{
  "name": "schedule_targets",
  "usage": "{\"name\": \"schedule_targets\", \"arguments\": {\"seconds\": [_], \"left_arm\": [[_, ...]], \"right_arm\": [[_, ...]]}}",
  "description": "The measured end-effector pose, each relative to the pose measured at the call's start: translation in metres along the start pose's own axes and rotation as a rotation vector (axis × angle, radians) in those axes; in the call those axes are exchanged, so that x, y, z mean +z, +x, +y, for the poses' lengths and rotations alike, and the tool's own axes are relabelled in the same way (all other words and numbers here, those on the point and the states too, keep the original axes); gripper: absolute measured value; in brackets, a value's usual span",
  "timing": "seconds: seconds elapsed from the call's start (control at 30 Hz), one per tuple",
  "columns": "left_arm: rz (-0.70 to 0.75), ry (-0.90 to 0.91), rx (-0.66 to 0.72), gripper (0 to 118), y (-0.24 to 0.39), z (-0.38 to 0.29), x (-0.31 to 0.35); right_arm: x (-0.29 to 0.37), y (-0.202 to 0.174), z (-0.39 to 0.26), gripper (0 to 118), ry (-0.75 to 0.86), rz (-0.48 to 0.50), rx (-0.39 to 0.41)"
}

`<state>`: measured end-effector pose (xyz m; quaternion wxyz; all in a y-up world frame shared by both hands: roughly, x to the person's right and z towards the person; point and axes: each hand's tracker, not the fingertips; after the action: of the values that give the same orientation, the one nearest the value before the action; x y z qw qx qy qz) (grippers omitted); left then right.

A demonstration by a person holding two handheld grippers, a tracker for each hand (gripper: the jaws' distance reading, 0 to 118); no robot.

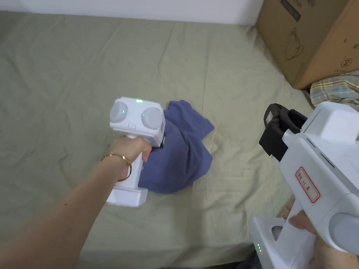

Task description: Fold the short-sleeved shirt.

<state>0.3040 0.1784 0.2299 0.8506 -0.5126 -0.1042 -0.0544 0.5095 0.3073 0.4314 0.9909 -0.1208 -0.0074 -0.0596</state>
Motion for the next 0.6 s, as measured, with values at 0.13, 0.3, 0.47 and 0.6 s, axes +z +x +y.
{"name": "schedule_targets", "arguments": {"seconds": [0.13, 0.3, 0.47, 0.6], "left_arm": [[-0.014, 0.020, 0.030, 38, -0.010, -0.007, -0.004], [-0.108, 0.250, 0.099, 118, -0.037, 0.017, 0.052], [-0.029, 0.645, 0.121, 118, -0.065, 0.017, 0.145], [0.091, 0.870, 0.099, 118, -0.077, -0.026, 0.192]], "right_arm": [[-0.005, -0.001, -0.005, 0, -0.024, 0.000, -0.010], [-0.007, -0.008, -0.004, 0, -0.025, 0.012, 0.011], [-0.012, -0.020, 0.000, 0, 0.001, 0.029, 0.044], [-0.017, -0.034, 0.000, 0, 0.015, 0.055, 0.065]]}}
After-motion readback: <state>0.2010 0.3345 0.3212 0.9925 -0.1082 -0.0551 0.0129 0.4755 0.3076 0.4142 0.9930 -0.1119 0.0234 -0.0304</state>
